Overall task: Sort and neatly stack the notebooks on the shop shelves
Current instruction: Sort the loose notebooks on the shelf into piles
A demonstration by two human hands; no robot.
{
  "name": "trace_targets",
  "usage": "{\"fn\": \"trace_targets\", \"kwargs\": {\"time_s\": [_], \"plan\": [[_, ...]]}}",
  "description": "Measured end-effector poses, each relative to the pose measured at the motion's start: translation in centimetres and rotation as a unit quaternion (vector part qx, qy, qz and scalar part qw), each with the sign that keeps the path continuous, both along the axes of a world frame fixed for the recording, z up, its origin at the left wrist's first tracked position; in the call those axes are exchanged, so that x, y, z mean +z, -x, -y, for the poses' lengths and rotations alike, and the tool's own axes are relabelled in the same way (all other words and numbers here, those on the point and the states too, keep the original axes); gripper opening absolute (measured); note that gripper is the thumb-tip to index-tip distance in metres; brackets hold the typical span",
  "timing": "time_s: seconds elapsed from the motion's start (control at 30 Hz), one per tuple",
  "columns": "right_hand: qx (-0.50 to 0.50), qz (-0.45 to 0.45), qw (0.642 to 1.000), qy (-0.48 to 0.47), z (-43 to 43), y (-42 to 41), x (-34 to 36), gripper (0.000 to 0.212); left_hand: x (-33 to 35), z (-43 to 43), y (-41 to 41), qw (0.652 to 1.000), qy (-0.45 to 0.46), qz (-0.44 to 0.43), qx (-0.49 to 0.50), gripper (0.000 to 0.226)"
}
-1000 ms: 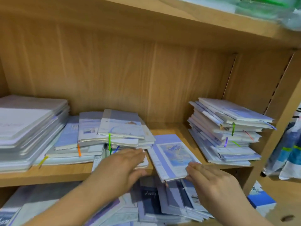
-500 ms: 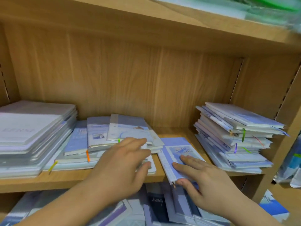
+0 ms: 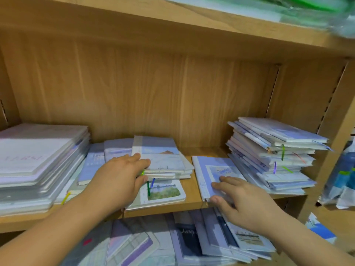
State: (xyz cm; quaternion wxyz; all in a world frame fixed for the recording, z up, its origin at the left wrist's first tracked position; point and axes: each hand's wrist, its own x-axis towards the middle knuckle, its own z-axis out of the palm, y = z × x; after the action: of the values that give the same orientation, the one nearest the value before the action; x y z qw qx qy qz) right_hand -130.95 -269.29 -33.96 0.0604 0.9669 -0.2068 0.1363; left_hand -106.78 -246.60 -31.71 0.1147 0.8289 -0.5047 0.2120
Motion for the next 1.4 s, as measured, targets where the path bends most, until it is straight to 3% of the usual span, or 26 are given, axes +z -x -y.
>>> {"fn": "trace_targets", "kwargs": {"time_s": [0.13, 0.23, 0.33, 0.4, 0.53, 0.77, 0.9, 0.97, 1.03, 1.13, 1.27, 1.4], "plan": [[-0.005, -0.019, 0.998, -0.065, 0.3, -1.6, 1.8, 0.082, -0.3, -1.6, 1.9, 0.998, 0.013, 0.057, -0.038, 0.054], [0.043, 0.024, 0.991, -0.127, -0.3, -3.7, 2.0, 0.081, -0.2, -2.6, 2.1, 0.998, 0.037, -0.01, -0.051, 0.045], [0.065, 0.086, 0.962, -0.251, -1.5, -5.9, 1.8, 0.079, 0.5, -3.4, -0.2, 0.989, 0.125, -0.077, 0.015, 0.051], [0.02, 0.078, 0.971, -0.226, -2.0, -7.0, 1.5, 0.085, 0.4, -3.9, -1.4, 0.979, 0.162, -0.08, 0.095, 0.049], [-0.029, 0.051, 0.985, -0.165, -2.3, -9.5, 2.1, 0.07, -0.2, -3.3, -1.7, 0.94, 0.205, -0.238, 0.131, 0.064], [-0.025, 0.057, 0.942, -0.329, -0.9, -13.5, 3.8, 0.06, -0.8, -2.6, -2.2, 0.878, 0.267, -0.394, 0.039, 0.046], [0.052, 0.085, 0.952, -0.29, -1.5, -15.0, 3.4, 0.064, -1.3, -2.7, -1.9, 0.878, 0.281, -0.383, 0.054, 0.058], [0.075, 0.092, 0.955, -0.272, -2.0, -15.7, 3.4, 0.064, -0.9, -2.9, -1.7, 0.861, 0.278, -0.425, 0.034, 0.044], [0.077, 0.091, 0.964, -0.238, -2.3, -16.1, 3.2, 0.066, -0.4, -2.8, -1.2, 0.84, 0.271, -0.47, -0.008, 0.013], [0.061, 0.077, 0.968, -0.229, -2.8, -15.8, 3.0, 0.068, 0.1, -2.5, -0.8, 0.815, 0.306, -0.491, -0.021, 0.01], [0.064, 0.053, 0.955, -0.284, -4.0, -13.7, 3.6, 0.085, 2.2, -2.6, 0.6, 0.813, 0.351, -0.463, -0.036, 0.008], [0.067, 0.11, 0.932, -0.34, -5.0, -10.3, 4.3, 0.09, 3.9, -1.9, 2.3, 0.728, 0.376, -0.569, -0.061, 0.027]]}}
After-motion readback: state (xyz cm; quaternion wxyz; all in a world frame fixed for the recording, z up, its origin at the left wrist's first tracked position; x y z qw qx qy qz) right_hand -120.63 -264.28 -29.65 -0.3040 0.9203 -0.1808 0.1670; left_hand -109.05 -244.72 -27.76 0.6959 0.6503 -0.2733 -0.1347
